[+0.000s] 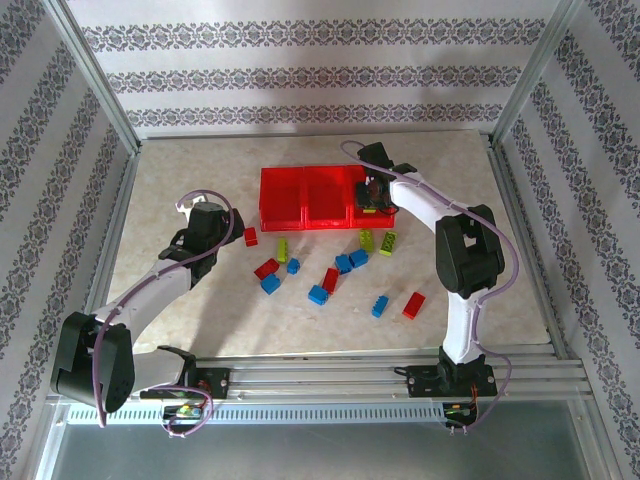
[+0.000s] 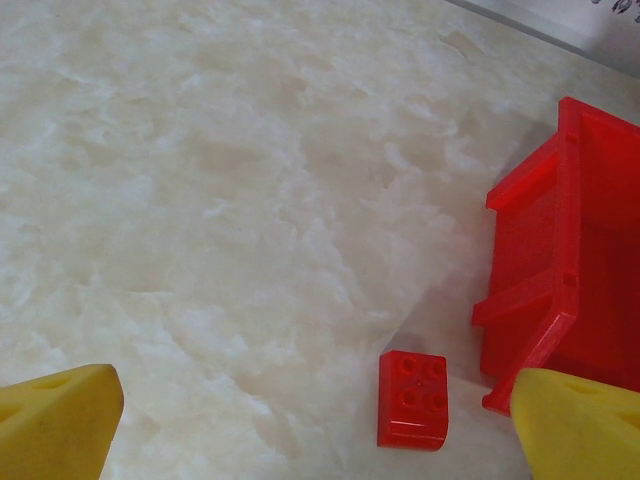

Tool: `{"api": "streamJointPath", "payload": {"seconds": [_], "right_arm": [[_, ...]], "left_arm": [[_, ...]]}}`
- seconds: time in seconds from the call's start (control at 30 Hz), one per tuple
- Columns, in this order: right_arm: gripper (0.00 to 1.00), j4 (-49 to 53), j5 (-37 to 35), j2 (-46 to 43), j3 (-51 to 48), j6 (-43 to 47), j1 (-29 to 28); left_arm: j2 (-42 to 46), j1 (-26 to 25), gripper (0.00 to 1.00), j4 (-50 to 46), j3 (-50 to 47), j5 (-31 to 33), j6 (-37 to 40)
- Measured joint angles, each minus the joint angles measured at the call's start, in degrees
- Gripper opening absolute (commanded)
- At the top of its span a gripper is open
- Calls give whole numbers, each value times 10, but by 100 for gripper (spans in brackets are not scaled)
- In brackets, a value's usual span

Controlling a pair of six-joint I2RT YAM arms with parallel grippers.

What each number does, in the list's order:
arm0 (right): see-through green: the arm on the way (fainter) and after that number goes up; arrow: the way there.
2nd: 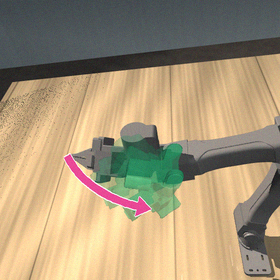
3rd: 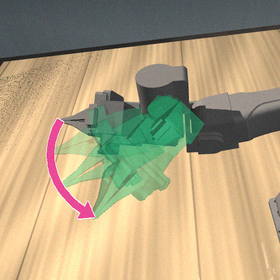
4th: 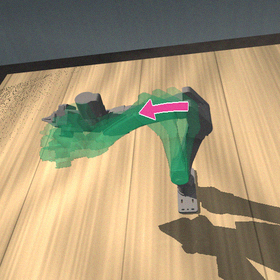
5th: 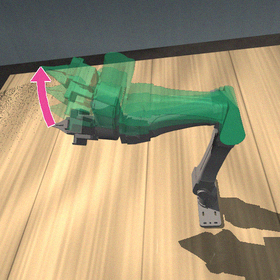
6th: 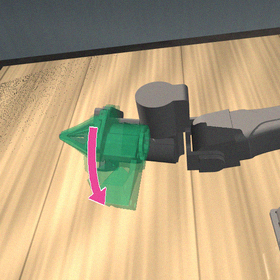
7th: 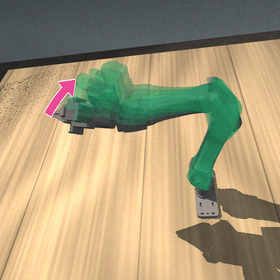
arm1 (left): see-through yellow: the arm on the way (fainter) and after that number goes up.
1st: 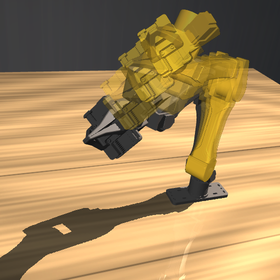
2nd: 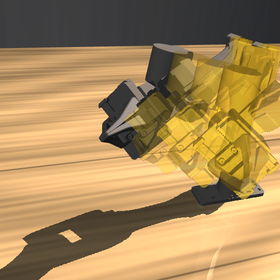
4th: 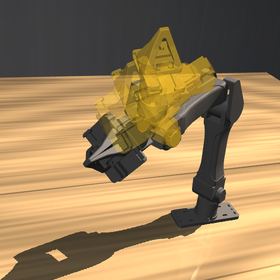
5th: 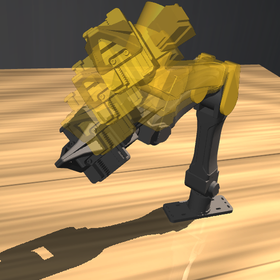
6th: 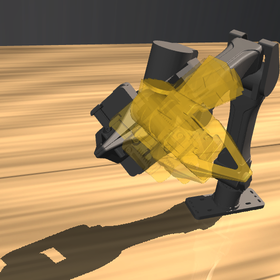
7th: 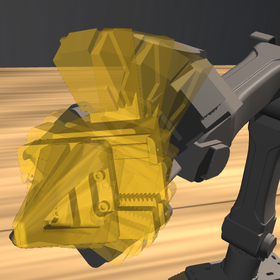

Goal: Sort the legos into containers by color
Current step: Place the lego in the container, then pick up the lego from the middle-right of the table.

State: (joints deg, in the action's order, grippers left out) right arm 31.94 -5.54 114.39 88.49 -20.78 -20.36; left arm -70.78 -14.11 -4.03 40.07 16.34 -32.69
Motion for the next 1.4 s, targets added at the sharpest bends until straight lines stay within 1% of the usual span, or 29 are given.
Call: {"api": "streamJointPath", "payload": {"seconds": [0.1, 0.37, 0.6, 0.77, 0.93, 1.13, 1.27, 1.4], "right_arm": [[45, 0, 0, 0, 0, 0, 0], [45, 2, -1, -14, -13, 0, 0], [47, 2, -9, -110, -75, -10, 0], [50, -1, -20, -186, -143, -36, 0], [52, -3, -26, -228, -220, -72, 3], [53, -5, -18, -236, -274, -107, 27], [55, -16, 0, -235, -280, -124, 42], [57, -31, 17, -226, -280, -134, 45]], "left_arm": [[0, 0, 100, 0, 0, 0, 0], [0, 0, 100, -1, 0, 0, 0], [7, 4, 100, -3, 0, -2, 0], [7, 7, 100, -5, 0, -5, -5], [7, 9, 100, -5, 0, -11, -8], [-1, 12, 100, -4, 0, -18, -9], [-12, 15, 100, -4, 0, -27, -13], [-13, 15, 100, -4, 0, -31, -20]]}}
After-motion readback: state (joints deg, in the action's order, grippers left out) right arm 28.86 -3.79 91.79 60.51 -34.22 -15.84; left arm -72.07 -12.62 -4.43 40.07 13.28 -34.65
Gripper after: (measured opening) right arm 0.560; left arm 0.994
